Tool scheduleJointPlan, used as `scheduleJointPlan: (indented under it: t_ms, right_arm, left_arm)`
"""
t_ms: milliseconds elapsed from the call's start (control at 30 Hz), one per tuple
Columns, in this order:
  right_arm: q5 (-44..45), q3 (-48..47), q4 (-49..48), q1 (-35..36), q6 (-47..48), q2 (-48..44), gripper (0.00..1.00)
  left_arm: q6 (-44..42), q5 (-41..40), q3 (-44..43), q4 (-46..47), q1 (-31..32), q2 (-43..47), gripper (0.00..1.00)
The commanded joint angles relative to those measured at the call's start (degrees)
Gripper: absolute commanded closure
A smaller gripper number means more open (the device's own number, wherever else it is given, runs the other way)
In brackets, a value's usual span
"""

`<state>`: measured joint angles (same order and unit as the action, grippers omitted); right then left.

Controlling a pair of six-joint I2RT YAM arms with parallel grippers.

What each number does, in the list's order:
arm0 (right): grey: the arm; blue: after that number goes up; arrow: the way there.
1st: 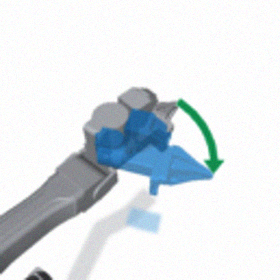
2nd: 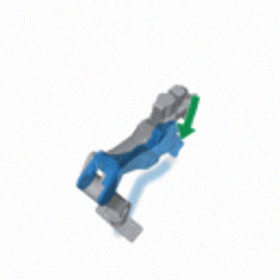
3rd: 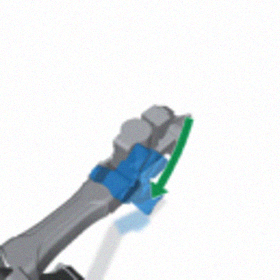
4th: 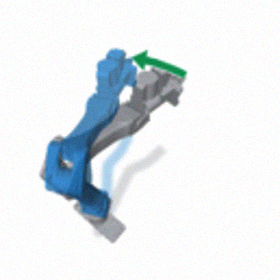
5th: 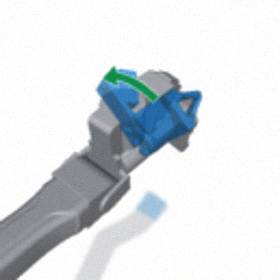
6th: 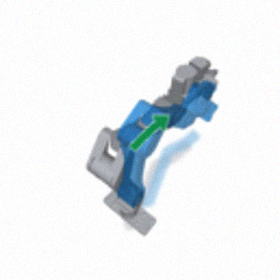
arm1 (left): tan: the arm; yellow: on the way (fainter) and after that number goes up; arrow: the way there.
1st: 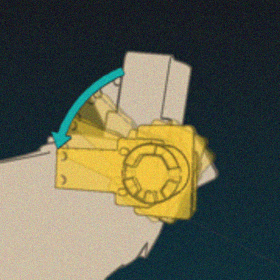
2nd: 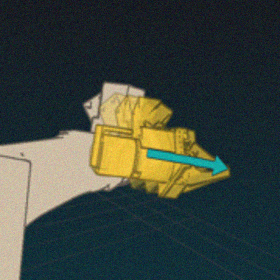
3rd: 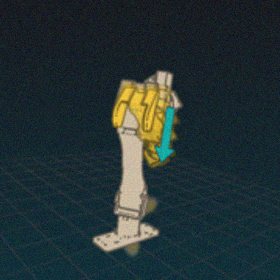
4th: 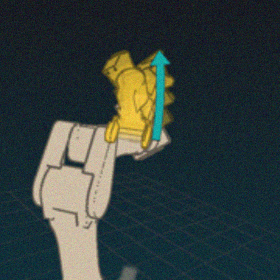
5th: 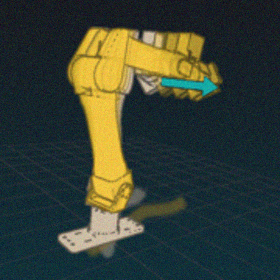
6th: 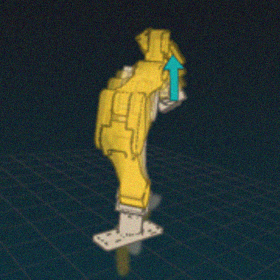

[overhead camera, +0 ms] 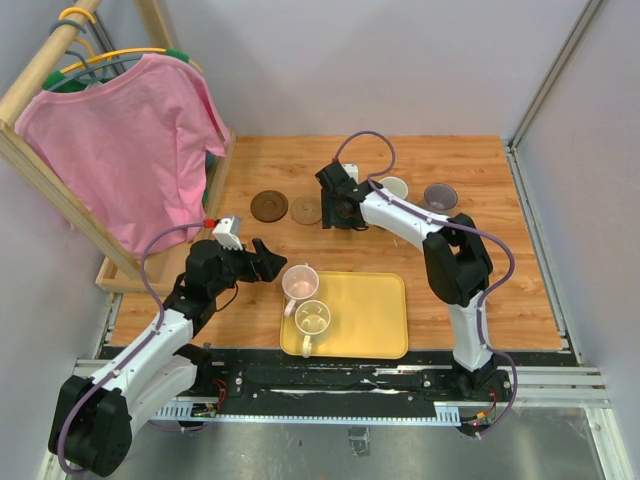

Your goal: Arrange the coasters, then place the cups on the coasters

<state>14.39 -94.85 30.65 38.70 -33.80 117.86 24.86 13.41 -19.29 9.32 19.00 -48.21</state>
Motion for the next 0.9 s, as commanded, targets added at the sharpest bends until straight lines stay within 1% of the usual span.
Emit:
scheduleJointPlan:
  t_ms: [0,300,533,567,733,800,867]
  right_arm:
    - [-0.99,0.23,-0.24,1.74,0.66,-0.84,0.39]
    - [-0.42,0.18,-0.08,2.2,0.67,-0.92,0.39]
    - [0.76,2.93,0.25,2.54,-0.01,-3.12,0.36]
    - [0.91,3.83,0.16,2.77,0.1,-3.81,0.35]
    - [2.55,7.32,0.16,5.01,1.73,-9.16,0.15]
    - [2.9,8.52,0.48,6.07,2.74,-11.58,0.1]
    - [3.13,9.81,0.53,7.02,3.6,-14.19,0.08]
  left_arm:
    - [0.27,0.73,-0.66,0.75,0.48,0.92,0.03]
    - [0.32,0.97,-0.73,0.46,0.47,1.2,0.03]
    - [0.14,1.26,-0.74,-0.47,0.5,2.52,0.03]
    - [0.08,1.51,-0.86,-0.65,0.45,2.8,0.03]
    - [-0.14,3.04,-1.3,-2.35,0.44,4.14,0.02]
    - [0.06,3.67,-1.36,-3.27,0.47,5.23,0.02]
    - [0.76,4.78,-1.39,-4.23,0.42,6.21,0.02]
